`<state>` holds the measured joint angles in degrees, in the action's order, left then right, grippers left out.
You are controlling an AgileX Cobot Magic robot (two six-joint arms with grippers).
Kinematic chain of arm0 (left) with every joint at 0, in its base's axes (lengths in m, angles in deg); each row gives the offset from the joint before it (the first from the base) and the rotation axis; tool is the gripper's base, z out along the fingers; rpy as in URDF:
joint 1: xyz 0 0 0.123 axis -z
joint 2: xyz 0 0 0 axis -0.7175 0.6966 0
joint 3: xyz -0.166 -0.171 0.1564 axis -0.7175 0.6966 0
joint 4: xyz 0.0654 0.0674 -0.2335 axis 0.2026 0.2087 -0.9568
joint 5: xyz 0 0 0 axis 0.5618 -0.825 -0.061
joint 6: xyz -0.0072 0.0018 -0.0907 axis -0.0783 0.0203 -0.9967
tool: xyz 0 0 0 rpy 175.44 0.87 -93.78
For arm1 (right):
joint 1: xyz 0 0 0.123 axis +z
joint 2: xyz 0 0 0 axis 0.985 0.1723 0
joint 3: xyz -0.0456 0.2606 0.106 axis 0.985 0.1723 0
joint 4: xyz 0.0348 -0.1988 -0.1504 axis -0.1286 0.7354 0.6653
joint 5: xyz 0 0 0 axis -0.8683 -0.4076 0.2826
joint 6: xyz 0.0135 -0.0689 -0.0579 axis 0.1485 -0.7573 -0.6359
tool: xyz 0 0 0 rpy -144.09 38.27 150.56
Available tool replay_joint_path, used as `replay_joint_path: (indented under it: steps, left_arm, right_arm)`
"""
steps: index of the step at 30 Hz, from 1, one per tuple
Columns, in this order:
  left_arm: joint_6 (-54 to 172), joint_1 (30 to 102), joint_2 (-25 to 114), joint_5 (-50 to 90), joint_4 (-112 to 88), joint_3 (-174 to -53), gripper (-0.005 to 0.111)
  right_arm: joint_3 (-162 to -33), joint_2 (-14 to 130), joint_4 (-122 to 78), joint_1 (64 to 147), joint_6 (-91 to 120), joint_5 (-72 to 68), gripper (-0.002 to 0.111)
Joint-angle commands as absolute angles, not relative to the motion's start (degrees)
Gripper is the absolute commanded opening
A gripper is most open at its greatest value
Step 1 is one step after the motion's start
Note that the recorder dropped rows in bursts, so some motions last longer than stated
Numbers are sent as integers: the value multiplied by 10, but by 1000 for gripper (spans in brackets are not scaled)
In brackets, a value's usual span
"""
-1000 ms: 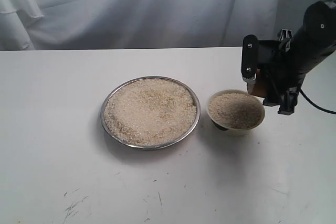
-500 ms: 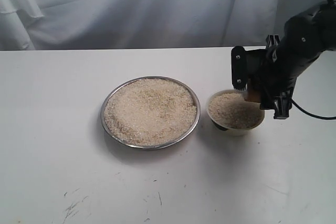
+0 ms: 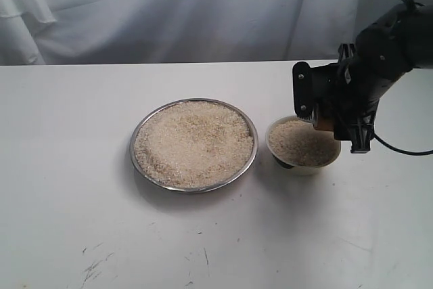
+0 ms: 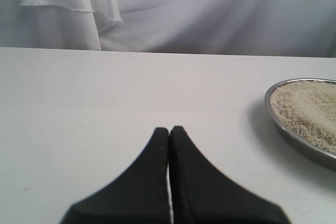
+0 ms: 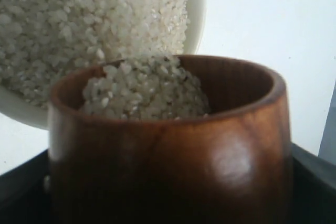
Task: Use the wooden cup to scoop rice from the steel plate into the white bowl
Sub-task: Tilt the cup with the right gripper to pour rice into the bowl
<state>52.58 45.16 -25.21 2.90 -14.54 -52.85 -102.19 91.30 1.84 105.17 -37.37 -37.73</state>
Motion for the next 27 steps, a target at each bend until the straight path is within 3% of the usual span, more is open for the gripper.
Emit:
replay_joint_path:
  steps: [1, 27]
  left_arm:
    - [524, 453, -255, 33, -146, -526, 0]
    - [524, 453, -255, 33, -146, -526, 0]
  right_arm:
    - [-1021, 912, 28, 1054, -366, -383, 0]
    - [-1021, 922, 159, 1098, -303, -432, 0]
